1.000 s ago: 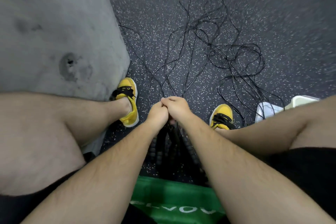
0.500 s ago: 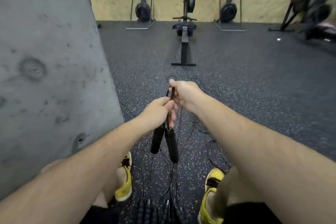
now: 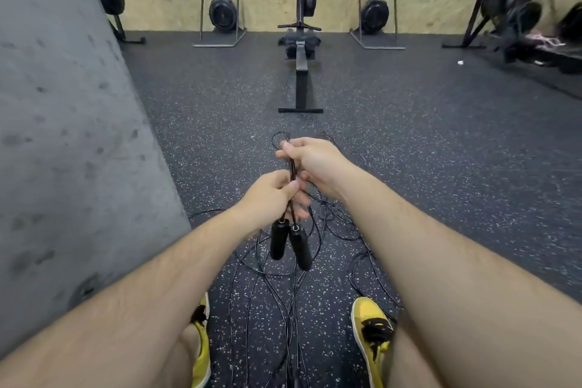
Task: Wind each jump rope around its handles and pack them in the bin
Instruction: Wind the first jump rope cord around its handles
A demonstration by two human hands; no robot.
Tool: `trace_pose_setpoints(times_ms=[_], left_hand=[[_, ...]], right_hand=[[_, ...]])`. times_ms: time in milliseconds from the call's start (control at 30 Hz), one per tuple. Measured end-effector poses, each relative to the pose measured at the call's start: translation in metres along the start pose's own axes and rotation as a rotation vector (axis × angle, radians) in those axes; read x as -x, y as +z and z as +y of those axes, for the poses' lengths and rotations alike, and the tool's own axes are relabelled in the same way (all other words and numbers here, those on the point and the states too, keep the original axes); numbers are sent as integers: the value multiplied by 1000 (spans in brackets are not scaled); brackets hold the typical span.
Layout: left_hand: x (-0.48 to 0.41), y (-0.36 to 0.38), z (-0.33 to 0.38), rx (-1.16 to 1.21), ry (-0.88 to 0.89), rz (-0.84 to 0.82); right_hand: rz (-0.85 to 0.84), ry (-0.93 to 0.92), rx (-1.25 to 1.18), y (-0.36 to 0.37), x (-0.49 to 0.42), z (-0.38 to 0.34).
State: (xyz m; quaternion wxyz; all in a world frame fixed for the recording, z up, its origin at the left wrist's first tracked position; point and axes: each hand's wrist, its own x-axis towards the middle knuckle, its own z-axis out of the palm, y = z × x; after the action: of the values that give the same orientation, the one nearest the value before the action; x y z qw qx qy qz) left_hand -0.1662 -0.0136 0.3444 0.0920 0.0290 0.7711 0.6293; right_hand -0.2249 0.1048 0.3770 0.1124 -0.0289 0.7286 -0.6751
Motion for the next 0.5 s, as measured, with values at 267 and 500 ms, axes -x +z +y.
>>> trace_pose_setpoints(times_ms=[267, 500], left_hand=[[-25, -19, -23, -169, -65, -6], [-20, -21, -22, -310, -24, -17]], right_hand=[[169, -61, 100, 15, -6, 15], [168, -152, 64, 11, -3, 13]])
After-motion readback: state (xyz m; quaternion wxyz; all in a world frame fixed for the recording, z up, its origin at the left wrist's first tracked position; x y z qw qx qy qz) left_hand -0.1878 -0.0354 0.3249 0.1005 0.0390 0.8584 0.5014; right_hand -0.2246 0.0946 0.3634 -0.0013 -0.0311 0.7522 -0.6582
